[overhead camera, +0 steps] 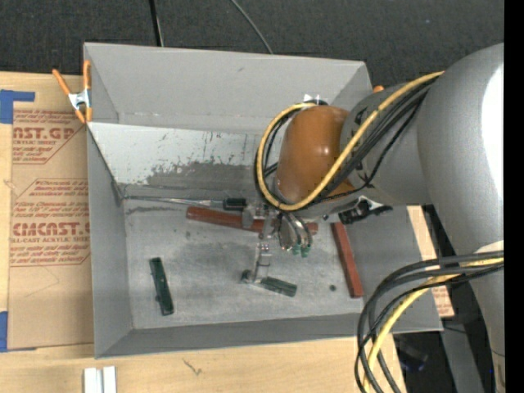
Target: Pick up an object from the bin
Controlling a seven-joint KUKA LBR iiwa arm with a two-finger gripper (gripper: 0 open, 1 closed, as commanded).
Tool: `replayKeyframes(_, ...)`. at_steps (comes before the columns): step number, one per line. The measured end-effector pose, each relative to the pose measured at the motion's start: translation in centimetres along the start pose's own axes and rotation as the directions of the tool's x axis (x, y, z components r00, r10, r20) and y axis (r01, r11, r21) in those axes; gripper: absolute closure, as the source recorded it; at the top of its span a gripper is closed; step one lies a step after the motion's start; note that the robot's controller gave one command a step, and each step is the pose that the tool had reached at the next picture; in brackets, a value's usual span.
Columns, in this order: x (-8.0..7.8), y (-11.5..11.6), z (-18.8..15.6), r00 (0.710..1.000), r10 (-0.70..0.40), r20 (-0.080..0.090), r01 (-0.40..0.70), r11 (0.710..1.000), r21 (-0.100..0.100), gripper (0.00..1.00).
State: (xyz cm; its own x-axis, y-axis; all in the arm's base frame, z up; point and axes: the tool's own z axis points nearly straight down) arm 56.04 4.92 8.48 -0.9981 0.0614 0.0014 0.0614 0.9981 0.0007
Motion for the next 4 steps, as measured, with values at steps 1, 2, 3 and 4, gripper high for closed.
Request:
replayKeyframes(1,0.0,0.0,0.0,1.000,0.000,0.001,0.000,1.000,0.000,0.00)
replayKeyframes(2,4.4,-3.6,1.0,0.999,-0.043,0.004,0.043,0.999,0.000,0.00)
replayKeyframes(3,4.5,-5.4,1.5,0.997,-0.081,0.003,0.081,0.997,0.000,1.00)
replayKeyframes(4,4.5,-5.4,1.5,0.997,-0.081,0.003,0.081,0.997,0.000,1.00)
